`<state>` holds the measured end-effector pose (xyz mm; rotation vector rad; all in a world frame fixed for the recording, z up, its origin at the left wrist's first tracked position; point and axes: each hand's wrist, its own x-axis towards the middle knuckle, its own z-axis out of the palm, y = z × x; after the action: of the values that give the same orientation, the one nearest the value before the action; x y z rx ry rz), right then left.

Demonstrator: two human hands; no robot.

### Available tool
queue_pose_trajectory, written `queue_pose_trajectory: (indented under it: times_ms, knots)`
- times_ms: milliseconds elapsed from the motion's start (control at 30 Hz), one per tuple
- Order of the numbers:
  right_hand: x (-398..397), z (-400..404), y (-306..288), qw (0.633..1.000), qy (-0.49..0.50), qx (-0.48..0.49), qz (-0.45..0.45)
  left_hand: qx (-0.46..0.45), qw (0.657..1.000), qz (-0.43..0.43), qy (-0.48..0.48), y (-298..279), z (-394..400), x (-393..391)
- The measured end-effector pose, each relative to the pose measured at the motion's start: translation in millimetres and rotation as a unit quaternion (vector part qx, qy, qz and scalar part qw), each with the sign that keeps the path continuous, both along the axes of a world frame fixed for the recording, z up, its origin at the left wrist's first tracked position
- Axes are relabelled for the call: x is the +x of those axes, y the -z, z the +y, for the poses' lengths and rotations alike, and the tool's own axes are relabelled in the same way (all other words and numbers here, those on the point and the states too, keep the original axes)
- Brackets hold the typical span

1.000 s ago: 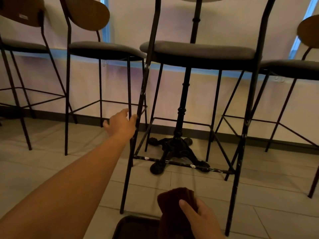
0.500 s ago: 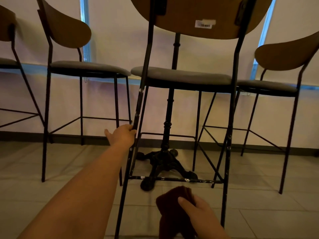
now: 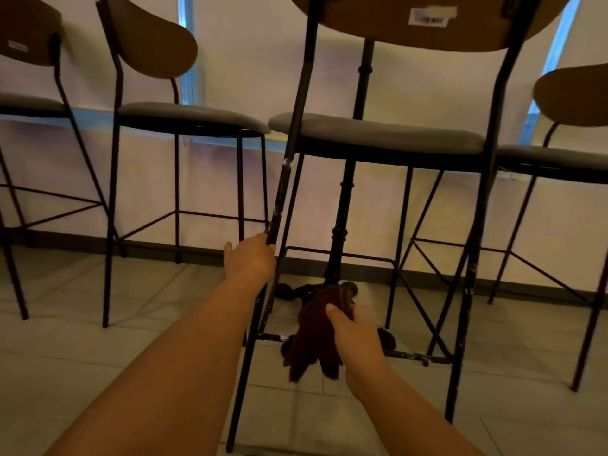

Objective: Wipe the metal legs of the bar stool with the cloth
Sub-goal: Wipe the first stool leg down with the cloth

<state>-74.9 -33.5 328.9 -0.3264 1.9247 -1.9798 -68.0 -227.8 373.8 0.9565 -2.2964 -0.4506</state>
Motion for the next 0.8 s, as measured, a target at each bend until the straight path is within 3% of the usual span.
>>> queue_pose_trajectory:
  times_ms: [233,567,800]
  knots:
    - [-25,-47,-17,0.995,-0.048,-0.079,-0.045,0.088,0.995,0.052,0.006,2,4,-2]
    - [-59,-67,-33,0.996,-0.053,-0.067,-0.008,0.07,0.996,-0.033,-0.045,-7,15,1]
    - [-68,-83,-63,0.975,-0.029,-0.156,-0.153,0.025,0.998,0.01,-0.049,3,13,-1]
